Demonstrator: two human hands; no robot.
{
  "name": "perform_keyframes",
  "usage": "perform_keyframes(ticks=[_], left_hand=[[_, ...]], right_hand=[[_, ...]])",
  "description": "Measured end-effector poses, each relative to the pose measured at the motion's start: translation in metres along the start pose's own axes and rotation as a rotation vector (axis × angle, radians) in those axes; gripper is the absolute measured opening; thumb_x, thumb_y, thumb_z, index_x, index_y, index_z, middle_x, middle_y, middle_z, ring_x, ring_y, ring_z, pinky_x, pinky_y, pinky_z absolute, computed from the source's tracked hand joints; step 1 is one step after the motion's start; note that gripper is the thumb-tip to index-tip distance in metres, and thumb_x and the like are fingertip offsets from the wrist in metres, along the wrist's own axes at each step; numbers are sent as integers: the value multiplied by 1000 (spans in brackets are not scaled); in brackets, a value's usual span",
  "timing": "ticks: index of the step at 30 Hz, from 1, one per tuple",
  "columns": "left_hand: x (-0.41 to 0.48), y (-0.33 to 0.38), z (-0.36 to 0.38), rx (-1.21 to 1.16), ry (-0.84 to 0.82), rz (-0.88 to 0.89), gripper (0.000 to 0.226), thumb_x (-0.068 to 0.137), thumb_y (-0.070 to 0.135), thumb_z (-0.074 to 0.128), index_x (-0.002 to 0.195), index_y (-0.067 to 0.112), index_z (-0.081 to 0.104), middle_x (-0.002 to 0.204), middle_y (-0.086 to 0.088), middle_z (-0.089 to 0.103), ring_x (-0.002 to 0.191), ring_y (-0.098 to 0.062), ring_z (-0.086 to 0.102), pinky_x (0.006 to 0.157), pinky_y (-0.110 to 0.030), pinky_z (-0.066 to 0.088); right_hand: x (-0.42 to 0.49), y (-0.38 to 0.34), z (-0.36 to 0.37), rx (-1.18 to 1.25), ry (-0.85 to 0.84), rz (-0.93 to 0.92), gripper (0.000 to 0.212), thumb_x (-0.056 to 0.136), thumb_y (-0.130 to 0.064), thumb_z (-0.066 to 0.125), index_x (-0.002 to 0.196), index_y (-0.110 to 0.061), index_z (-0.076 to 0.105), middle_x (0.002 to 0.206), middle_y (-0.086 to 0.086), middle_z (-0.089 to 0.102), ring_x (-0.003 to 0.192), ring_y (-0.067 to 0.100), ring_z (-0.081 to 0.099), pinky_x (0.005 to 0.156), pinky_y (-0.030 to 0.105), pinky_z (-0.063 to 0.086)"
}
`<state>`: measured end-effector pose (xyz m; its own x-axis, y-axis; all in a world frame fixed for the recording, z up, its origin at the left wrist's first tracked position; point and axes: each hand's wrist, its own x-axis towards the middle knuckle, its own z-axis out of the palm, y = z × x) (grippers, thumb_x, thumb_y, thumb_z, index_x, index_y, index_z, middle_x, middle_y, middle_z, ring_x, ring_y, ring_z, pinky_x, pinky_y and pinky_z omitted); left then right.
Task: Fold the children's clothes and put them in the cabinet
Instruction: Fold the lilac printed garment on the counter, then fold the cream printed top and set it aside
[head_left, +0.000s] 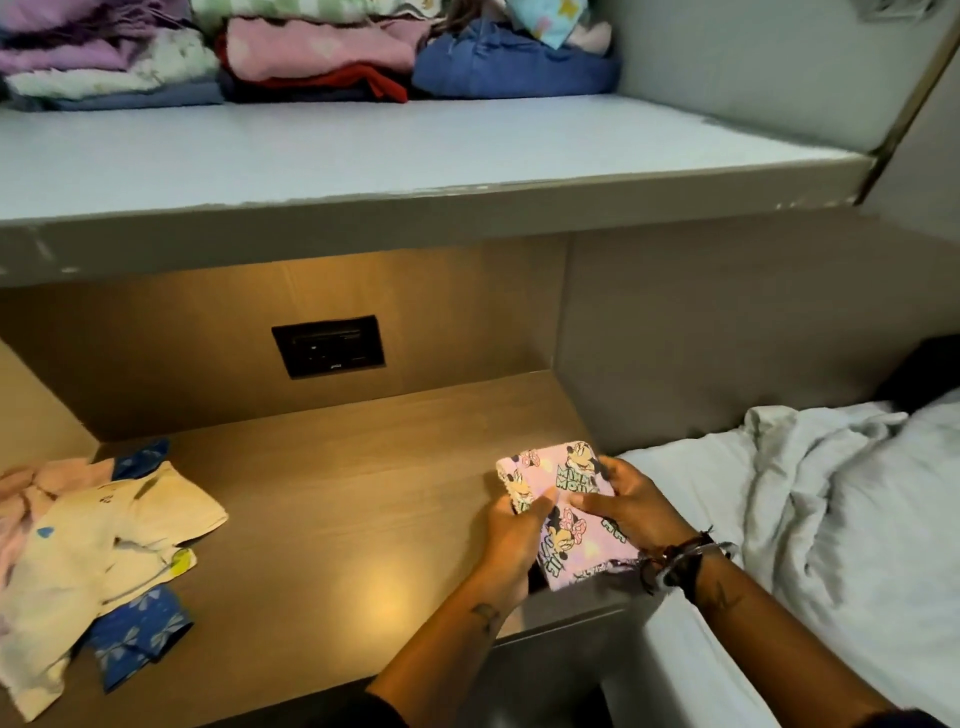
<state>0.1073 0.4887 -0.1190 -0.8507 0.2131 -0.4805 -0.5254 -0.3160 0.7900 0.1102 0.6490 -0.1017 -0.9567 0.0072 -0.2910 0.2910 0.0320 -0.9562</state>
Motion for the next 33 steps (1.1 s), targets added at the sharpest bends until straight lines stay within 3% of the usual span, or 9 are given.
perform_keyframes(ticks=[5,7,9,12,14,16,24,29,33], left_hand=[[34,-26,22,367,123,117,44,90,1,64,130,15,54,129,-9,66,102,-20,68,66,-19,55],[37,-32,22,630,194,218,69,86,7,68,146,15,35,147,-12,48,128,-24,52,89,-27,53],[33,-37,14,1113,348,401,92,82,21,71,154,15,13,160,-14,17,146,-29,22,113,-42,34],[28,-42,-13,1609,253,679,71,89,35,55,153,24,24,162,-11,16,148,-32,19,115,-54,22],[28,-40,-36,1648,1,599,55,98,42,35,152,28,29,163,-5,17,150,-30,13,117,-53,9],[17,-32,-56,1607,-57,525,56,100,46,30,153,30,22,164,-1,10,151,-25,4,119,-51,2],[-65,47,-221,1526,470,627,66,94,30,47,154,24,19,162,-3,17,150,-21,13,118,-40,-2],[-111,102,-362,1549,866,333,76,90,36,57,154,20,19,161,-11,19,147,-32,19,119,-49,17],[-136,94,-428,1607,874,160,90,82,50,62,150,24,8,159,-11,14,143,-35,22,113,-54,30]], right_hand=[[27,33,-17,-550,155,-100,62,77,-21,77,131,-19,47,128,8,57,115,25,58,92,39,53],[27,44,-17,-940,297,-206,60,82,-27,69,136,-14,45,138,13,50,124,32,50,101,44,44],[21,56,-12,-1174,307,-380,54,88,-29,57,136,-9,47,145,15,45,130,34,46,105,46,39],[10,72,-5,-1342,158,-371,65,92,-55,30,142,-14,41,149,7,41,138,27,38,110,45,30],[12,79,-13,-1411,107,-361,84,87,-70,9,142,-16,41,148,7,44,137,26,39,109,47,30],[10,70,-15,-1471,48,-355,92,85,-72,-1,137,-15,50,141,8,52,132,27,45,104,56,33],[24,10,124,-1438,-2,-533,76,80,-65,31,137,-19,49,142,13,49,128,35,47,102,55,38],[42,-3,314,-1331,-252,-796,53,84,-55,40,126,-26,55,139,6,52,126,28,47,103,47,37],[63,6,431,-1363,-339,-884,35,82,-36,49,115,-27,58,127,0,59,116,24,51,93,41,40]])
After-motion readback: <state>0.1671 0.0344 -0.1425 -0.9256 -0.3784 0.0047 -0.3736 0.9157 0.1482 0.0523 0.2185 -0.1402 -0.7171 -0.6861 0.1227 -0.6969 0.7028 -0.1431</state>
